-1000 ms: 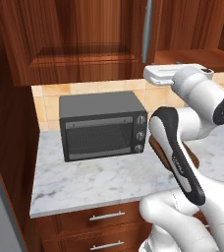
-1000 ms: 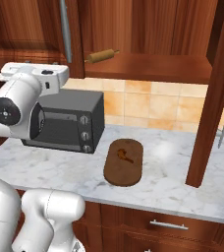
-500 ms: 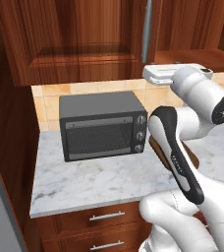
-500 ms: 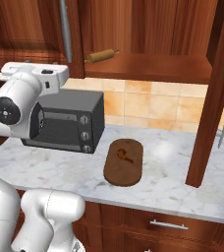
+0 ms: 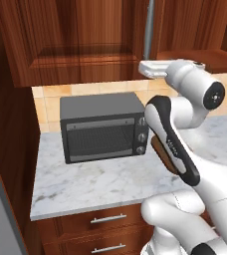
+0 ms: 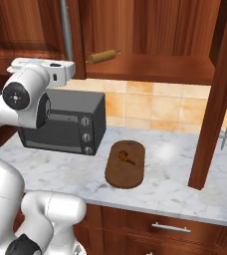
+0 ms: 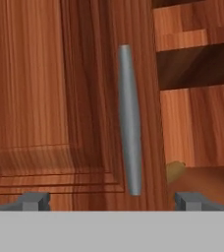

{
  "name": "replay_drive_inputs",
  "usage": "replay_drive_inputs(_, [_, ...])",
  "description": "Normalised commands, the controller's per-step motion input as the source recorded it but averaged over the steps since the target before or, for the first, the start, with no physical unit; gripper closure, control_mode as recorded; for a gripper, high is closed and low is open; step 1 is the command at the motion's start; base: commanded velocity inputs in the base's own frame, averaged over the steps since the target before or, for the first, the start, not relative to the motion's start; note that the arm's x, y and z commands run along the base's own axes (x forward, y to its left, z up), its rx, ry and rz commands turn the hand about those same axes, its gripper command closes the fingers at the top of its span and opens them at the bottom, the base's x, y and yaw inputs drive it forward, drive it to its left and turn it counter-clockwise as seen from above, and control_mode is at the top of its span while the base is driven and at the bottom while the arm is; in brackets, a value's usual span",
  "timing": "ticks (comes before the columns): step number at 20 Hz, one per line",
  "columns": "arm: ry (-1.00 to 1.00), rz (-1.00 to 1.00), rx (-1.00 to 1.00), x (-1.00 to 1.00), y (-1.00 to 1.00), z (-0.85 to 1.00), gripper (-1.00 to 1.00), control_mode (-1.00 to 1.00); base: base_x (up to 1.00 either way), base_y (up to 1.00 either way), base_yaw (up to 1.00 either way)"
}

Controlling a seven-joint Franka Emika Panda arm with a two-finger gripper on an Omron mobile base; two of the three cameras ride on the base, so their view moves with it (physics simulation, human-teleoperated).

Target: Open the cabinet, retrieve the rolling pin, and place it next to the meat on the cutting board to prepare for tenderizing.

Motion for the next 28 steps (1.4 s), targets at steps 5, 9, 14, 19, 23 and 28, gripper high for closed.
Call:
replay_drive_inputs(5, [0.09,-0.01,-0.06,0.39,0.00,0.28,-1.00,-1.00,0.00,0.00,0.00])
replay_drive_inputs(9, [0.07,-0.02,-0.08,0.35,-0.01,0.39,-1.00,-1.00,0.00,0.00,0.00])
replay_drive_inputs(14, [0.06,0.00,-0.05,0.30,-0.02,0.31,-1.00,-1.00,0.00,0.00,0.00])
replay_drive_inputs(19, [0.01,0.00,0.00,0.06,-0.10,0.02,-1.00,-1.00,0.00,0.00,0.00])
replay_drive_inputs(23, [0.00,-0.03,0.00,0.12,-0.07,0.00,-1.00,-1.00,0.00,0.00,0.00])
replay_drive_inputs(28, [0.00,-0.08,0.00,0.34,0.00,0.00,-1.00,-1.00,0.00,0.00,0.00])
